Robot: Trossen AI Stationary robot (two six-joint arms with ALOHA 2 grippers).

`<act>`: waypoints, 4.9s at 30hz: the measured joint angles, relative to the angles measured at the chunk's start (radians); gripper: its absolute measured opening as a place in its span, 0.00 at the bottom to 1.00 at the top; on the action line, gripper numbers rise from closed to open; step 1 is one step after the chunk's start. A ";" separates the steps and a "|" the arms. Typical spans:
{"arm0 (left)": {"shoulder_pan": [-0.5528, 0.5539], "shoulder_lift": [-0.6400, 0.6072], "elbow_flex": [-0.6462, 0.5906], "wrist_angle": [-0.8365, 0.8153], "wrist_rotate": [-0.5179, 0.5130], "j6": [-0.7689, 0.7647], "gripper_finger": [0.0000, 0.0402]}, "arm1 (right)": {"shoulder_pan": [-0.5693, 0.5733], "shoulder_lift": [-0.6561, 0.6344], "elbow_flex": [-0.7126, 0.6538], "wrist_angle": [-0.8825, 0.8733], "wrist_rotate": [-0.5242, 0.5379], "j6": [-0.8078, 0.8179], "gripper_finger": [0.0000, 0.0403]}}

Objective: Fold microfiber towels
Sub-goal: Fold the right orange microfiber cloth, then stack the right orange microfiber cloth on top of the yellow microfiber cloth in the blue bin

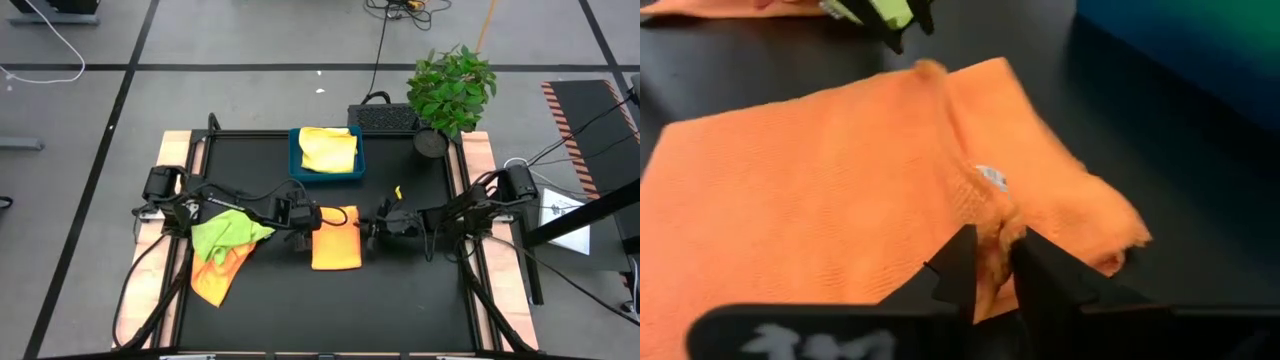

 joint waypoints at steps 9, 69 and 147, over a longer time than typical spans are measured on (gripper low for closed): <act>-0.012 -0.036 0.002 -0.017 -0.003 -0.032 0.29 | -0.011 -0.011 0.001 0.004 0.150 0.029 0.28; 0.036 -0.032 -0.212 0.381 0.053 0.384 0.06 | 0.193 -0.067 0.003 0.126 -0.009 -0.015 0.31; -0.253 0.072 -0.118 0.545 0.046 -0.063 0.43 | -0.047 -0.066 0.101 -0.394 0.174 0.037 0.31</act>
